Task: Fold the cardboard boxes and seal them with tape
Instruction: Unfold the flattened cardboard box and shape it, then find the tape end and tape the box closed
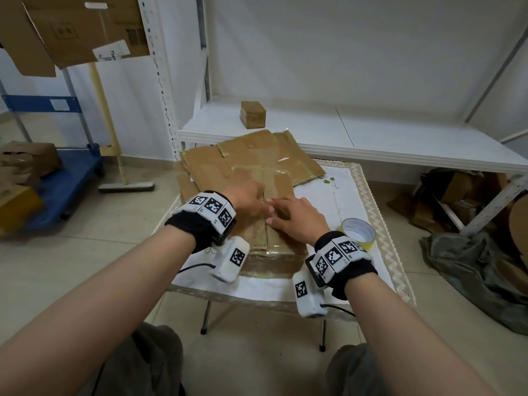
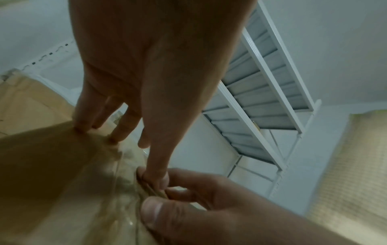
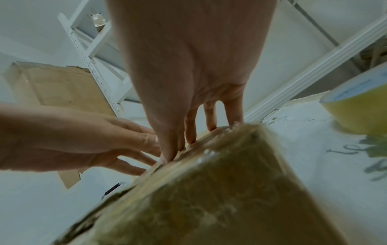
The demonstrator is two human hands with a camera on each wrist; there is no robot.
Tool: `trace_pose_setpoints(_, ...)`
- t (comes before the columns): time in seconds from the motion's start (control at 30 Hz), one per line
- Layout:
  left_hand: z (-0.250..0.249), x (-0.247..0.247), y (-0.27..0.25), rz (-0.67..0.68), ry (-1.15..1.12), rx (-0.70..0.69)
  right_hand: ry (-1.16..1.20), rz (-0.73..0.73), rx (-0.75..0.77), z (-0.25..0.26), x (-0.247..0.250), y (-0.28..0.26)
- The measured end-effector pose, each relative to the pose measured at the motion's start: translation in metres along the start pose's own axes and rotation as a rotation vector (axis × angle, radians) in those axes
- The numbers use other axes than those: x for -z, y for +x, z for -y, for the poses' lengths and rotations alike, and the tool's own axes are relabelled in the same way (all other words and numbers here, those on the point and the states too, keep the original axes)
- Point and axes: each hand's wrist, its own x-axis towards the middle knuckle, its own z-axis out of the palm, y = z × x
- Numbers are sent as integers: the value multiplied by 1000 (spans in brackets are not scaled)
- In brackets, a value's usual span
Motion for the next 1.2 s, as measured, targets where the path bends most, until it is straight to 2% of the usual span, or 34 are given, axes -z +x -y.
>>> trace_pose_setpoints(0.1, -7, -2, -1, 43, 53, -20, 107, -25, -52, -1, 0, 0)
trace_pose_setpoints(0.17, -10, -1, -2, 63, 95, -22, 170, 11, -71, -5, 2, 2)
trace_pose_setpoints(0.23, -11, -2, -1, 73, 133, -14, 354, 25, -88, -11, 8, 3)
trace_pose_setpoints(0.3, -11, -3, -1, 69, 141, -3, 566, -58, -135, -17, 16, 1)
trace_pose_setpoints(0.33, -10, -3, -1, 63, 128, 1, 593, -119, -184, -24, 19, 1)
trace_pose_setpoints(0.47, -3, 0, -7, 60, 61, 18, 431, -264, -455, -60, 22, -1)
trace_pose_setpoints(0.6, 3, -1, -12, 46, 62, -14, 302, -190, -625, -95, 15, -12)
trace_pose_setpoints(0.73, 10, -4, -15, 50, 95, -39, 212, -188, -604, -107, 8, -15)
trace_pose_setpoints(0.83, 17, -4, -19, 90, 76, -28, 139, -113, -620, -108, 8, -14)
trace_pose_setpoints(0.93, 19, -5, -20, 97, 74, -18, 113, -46, -658, -113, 2, -14)
trace_pose_setpoints(1.0, 17, -6, -19, 86, 80, -7, 144, -57, -673, -115, -4, -16)
trace_pose_setpoints(1.07, 14, -6, -17, 84, 92, -3, 195, -121, -689, -117, -4, -20)
trace_pose_setpoints(1.13, 13, -5, -17, 88, 101, -3, 292, -248, -674, -117, 0, -20)
trace_pose_setpoints(1.2, 12, -4, -17, 87, 97, -2, 507, -411, -577, -107, 8, -16)
